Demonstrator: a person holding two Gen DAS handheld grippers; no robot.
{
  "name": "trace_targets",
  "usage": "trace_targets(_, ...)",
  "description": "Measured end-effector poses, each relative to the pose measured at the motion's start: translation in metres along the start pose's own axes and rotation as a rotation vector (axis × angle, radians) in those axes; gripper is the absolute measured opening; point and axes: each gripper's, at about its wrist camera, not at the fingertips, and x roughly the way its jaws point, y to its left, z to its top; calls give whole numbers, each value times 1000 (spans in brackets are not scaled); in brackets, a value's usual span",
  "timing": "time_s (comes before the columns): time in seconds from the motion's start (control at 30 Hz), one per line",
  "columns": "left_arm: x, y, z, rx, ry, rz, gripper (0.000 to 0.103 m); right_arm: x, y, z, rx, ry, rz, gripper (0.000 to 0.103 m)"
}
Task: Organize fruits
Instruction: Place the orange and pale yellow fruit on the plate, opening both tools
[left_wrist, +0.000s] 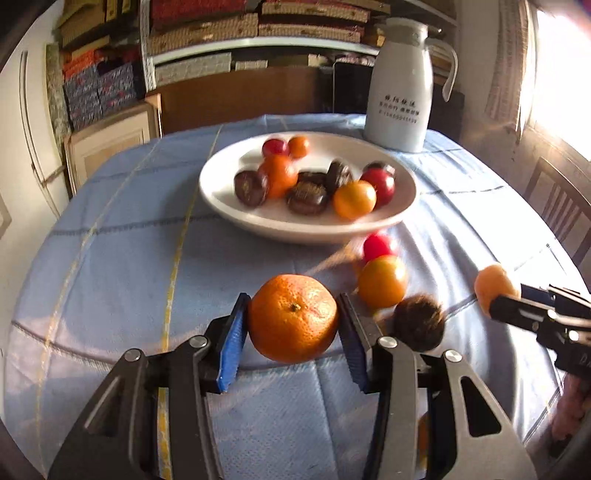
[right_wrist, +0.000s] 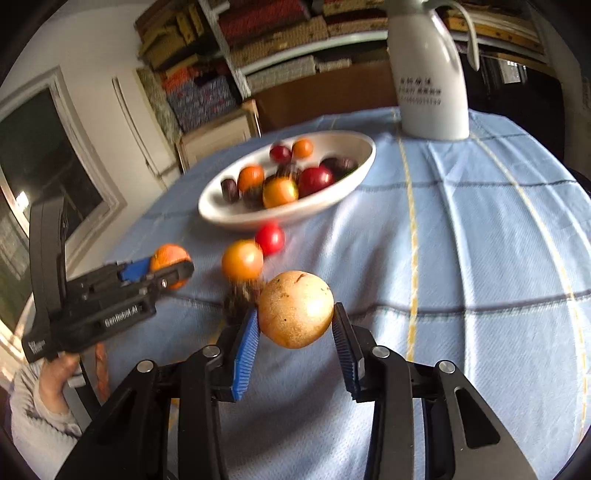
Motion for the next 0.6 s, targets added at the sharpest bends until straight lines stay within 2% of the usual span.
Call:
trace_targets(0.2, 1, 3, 50, -29, -58, -9, 46, 3, 1, 56, -17, -55, -45, 40)
trace_targets(0.33, 20, 10, 74, -76, -67, -24, 46, 28, 0, 100, 1, -71, -49, 40)
trace_targets(0.6, 65, 12, 76, -77, -12, -80, 48, 106, -1, 148, 17, -13, -59, 40)
